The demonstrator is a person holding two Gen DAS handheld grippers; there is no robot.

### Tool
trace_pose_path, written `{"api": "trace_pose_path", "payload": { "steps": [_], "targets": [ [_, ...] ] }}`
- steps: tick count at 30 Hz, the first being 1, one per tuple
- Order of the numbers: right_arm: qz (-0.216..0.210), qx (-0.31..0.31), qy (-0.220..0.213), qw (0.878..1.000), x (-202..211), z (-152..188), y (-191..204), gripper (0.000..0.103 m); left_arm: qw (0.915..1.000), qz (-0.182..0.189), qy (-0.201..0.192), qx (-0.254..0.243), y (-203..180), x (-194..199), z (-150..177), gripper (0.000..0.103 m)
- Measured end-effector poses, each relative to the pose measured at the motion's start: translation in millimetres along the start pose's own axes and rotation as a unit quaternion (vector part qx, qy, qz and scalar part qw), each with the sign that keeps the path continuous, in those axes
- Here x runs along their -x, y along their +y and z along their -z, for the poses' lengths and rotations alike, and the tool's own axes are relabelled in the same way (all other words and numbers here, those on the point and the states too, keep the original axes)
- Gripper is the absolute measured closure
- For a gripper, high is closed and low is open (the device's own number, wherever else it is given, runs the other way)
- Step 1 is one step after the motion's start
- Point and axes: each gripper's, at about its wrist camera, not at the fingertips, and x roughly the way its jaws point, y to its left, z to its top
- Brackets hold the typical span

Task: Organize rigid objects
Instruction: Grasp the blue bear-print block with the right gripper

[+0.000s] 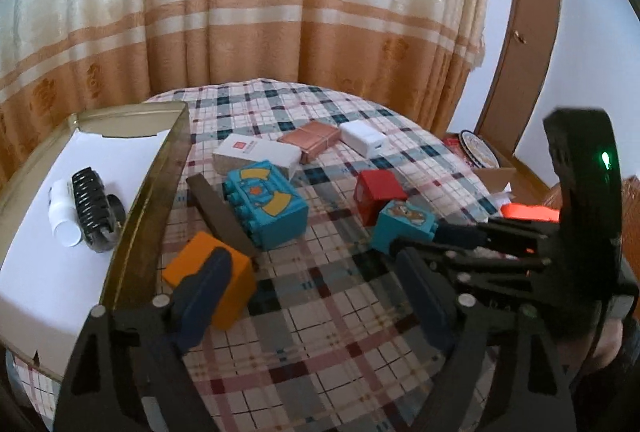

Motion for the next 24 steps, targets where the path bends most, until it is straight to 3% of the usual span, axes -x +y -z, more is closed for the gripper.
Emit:
{"api": "trace_pose_path", "payload": {
  "steps": [4,9,16,24],
  "targets": [
    [-0.003,-0.008,0.001,1.000,-2,1,-2,0.066,0.9998,0.011,-0.003,0.018,9,6,-2,0.017],
    [-0.004,-0.005,0.001,1.000,-3,2,0,0.066,0.9992,-0.010,0.013,0.037,21,-2,-11,0.017],
    [-0.007,-0.008,0.000,1.000,-3,3,3,0.066,0.9987,-0.046,0.025,0.001,13,-16,-14,0.017],
    [-0.011,-0.014,0.000,1.000,-3,3,1,0.066,0.9993,0.019,0.030,-0.014,-1,-7,-11,0.018]
  ]
}}
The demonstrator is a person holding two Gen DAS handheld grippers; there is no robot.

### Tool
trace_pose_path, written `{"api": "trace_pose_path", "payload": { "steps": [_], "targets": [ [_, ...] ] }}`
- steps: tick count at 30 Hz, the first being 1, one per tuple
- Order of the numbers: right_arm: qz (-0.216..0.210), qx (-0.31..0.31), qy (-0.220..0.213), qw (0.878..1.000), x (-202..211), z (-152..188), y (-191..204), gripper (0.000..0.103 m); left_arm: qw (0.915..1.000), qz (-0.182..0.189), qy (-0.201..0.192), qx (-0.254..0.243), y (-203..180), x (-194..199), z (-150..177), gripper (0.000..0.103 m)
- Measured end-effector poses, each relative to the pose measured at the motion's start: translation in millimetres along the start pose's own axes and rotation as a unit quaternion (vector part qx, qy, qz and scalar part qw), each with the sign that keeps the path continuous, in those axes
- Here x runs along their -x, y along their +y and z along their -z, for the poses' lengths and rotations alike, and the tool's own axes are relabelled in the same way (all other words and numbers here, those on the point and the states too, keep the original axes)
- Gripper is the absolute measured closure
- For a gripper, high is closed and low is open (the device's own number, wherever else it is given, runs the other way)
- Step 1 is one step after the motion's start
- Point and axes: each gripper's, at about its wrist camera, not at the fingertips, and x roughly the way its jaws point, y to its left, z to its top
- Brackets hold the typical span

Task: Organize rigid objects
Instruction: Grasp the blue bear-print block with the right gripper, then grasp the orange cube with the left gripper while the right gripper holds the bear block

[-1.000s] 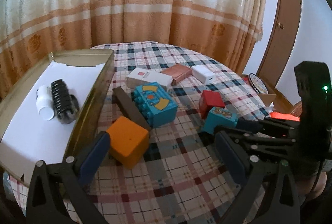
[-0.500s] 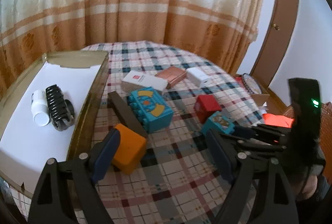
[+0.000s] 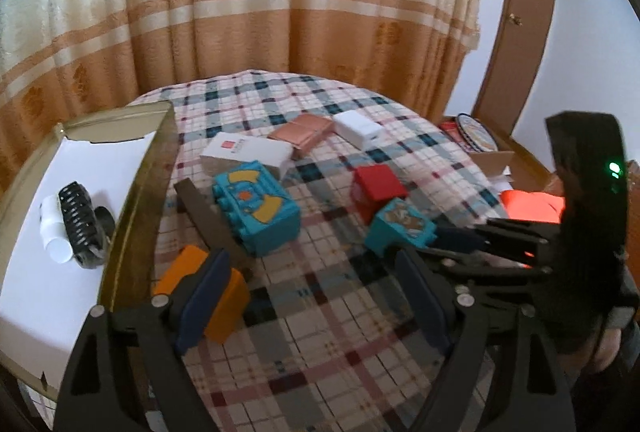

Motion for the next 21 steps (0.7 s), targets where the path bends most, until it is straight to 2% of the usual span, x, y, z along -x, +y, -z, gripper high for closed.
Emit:
{"api": "trace_pose_path", "payload": {
  "steps": [2,4,7,12,14,16,21],
  "targets": [
    [-0.001,-0.001,0.000,1.000,0,0,0,0.066,0.9992,0.035,0.000,0.021,7,5,0,0.018],
    [-0.002,-0.003,0.000,1.000,0,0,-1,0.066,0.9941,0.089,0.008,0.060,20,10,2,0.018],
    [-0.003,-0.003,0.000,1.000,0,0,-2,0.066,0.9886,0.115,0.008,0.097,31,19,9,0.018],
    [-0.004,-0.004,0.000,1.000,0,0,-2,0.066,0.9906,0.087,-0.003,0.105,29,29,16,0.019],
    [-0.004,-0.004,-0.001,1.000,0,0,-2,0.066,0.9938,0.053,-0.006,0.097,25,28,14,0.020],
    [-0.004,-0.004,0.000,1.000,0,0,-3,0.066,0.9952,0.018,0.008,0.096,21,21,11,0.022],
    [-0.005,-0.004,-0.001,1.000,0,0,-2,0.066,0.9947,-0.038,0.020,0.094,20,16,14,0.022]
  ]
}}
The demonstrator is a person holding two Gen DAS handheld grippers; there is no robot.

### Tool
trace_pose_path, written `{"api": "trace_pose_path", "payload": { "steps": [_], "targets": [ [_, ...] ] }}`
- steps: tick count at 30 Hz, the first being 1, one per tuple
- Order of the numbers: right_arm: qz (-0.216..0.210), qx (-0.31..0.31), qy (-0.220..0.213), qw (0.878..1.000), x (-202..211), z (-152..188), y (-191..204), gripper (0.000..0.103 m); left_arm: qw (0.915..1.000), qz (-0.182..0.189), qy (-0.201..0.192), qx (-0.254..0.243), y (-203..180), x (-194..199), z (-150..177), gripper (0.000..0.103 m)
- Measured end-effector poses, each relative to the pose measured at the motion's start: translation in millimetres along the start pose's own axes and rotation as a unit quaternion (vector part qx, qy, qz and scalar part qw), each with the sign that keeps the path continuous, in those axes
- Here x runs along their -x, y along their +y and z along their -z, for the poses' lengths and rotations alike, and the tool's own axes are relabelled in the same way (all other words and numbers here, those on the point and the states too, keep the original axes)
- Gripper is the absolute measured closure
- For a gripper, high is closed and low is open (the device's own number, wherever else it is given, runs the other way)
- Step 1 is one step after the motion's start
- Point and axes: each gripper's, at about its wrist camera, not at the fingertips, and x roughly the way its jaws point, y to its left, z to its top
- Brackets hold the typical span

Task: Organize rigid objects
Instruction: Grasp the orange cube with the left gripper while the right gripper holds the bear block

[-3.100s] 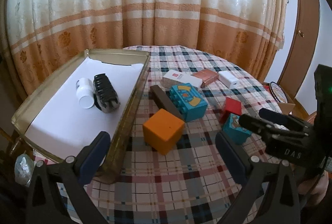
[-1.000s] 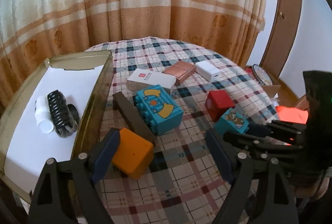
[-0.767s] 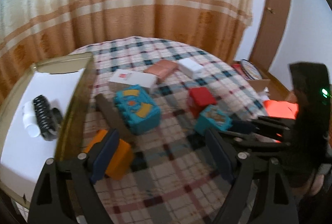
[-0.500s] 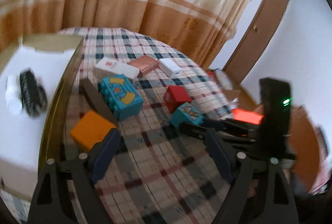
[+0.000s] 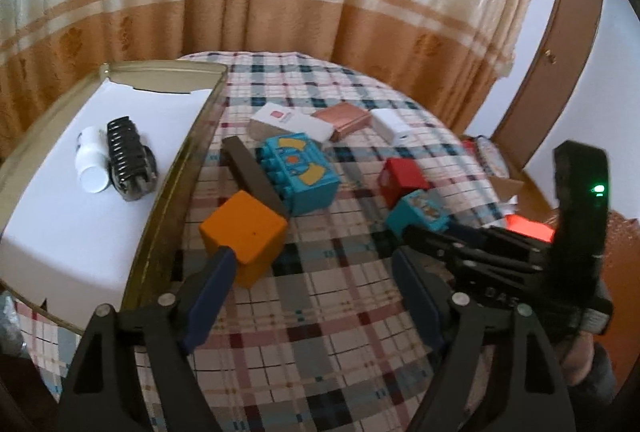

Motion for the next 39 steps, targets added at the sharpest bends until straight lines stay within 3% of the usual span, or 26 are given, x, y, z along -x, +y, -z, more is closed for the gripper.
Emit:
{"api": "trace_pose_path", "payload": {
  "steps": [4,10,13,16,19,21,23,25,36,39],
  "targets": [
    [-0.001,0.000,-0.001,1.000,0,0,0,0.065,0.9983,-0.055,0.007,0.016,-4,-13,-6,0.021],
    [-0.001,-0.001,0.000,1.000,0,1,-1,0.065,0.9945,-0.097,0.019,0.035,-8,-40,-22,0.016],
    [-0.002,-0.002,0.000,1.000,0,1,-2,0.065,0.9944,-0.084,0.048,0.044,-4,-61,-21,0.016],
    [-0.007,-0.006,-0.001,1.000,0,0,-1,0.065,0.9968,-0.055,0.040,0.041,2,-61,-19,0.015],
    [-0.009,-0.008,-0.001,1.000,-1,0,-1,0.065,0.9977,-0.018,0.022,0.061,12,-50,-19,0.023],
    [-0.007,-0.007,-0.001,1.000,-1,0,0,0.065,0.9978,-0.014,0.023,0.060,15,-47,-17,0.031],
    [-0.009,-0.009,-0.001,1.000,-1,0,-2,0.065,0.9978,-0.021,0.022,0.060,17,-43,-15,0.047],
    [-0.010,-0.010,-0.002,1.000,-1,0,-1,0.065,0.9972,-0.031,0.024,0.063,21,-43,-15,0.056],
    [-0.018,-0.023,-0.004,1.000,-1,-1,-5,0.065,0.9958,-0.070,0.027,0.053,16,-57,-23,0.055],
    [-0.019,-0.023,-0.009,1.000,2,-4,-5,0.065,0.9962,-0.069,0.028,0.046,17,-56,-22,0.063]
  ]
}}
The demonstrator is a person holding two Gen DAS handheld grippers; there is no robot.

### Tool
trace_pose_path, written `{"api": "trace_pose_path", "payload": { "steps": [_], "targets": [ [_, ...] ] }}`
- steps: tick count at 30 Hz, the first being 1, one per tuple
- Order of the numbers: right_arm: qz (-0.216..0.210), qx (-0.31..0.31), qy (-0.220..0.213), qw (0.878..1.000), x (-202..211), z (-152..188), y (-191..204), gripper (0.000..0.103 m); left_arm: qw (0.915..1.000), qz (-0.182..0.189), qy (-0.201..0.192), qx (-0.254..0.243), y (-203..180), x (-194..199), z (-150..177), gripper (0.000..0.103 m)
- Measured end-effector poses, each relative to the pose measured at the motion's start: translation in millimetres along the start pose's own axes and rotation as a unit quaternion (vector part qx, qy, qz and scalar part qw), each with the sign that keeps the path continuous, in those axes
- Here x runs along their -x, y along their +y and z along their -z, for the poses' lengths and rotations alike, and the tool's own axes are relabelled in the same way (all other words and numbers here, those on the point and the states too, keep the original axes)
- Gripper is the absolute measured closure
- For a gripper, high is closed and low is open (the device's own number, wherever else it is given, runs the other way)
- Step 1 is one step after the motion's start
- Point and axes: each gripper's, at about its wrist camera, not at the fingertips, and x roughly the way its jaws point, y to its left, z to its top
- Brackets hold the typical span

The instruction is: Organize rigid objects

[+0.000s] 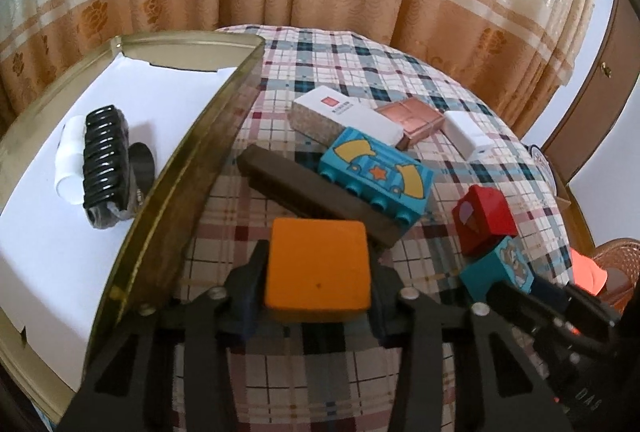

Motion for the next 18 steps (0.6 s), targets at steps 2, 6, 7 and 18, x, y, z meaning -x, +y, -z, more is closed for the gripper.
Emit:
{"api": "trace_pose_path", "payload": {
  "steps": [2,6,7,18],
  "targets": [
    [0.003,0.009,0.000,1.000,-1,-4,5,0.065,0.9999,0.014,0.000,0.007,5,2,0,0.063],
    [0.027,0.030,0.009,0.999,-5,-13,14,0.065,0.9998,0.017,0.003,0.011,8,5,3,0.063],
    [0.033,0.035,0.017,0.999,-8,-15,18,0.065,0.9998,0.016,0.004,0.009,7,7,5,0.063],
    [0.042,0.049,0.022,0.998,-16,-7,24,0.065,0.9999,0.017,-0.001,0.000,9,17,16,0.064]
  ]
}}
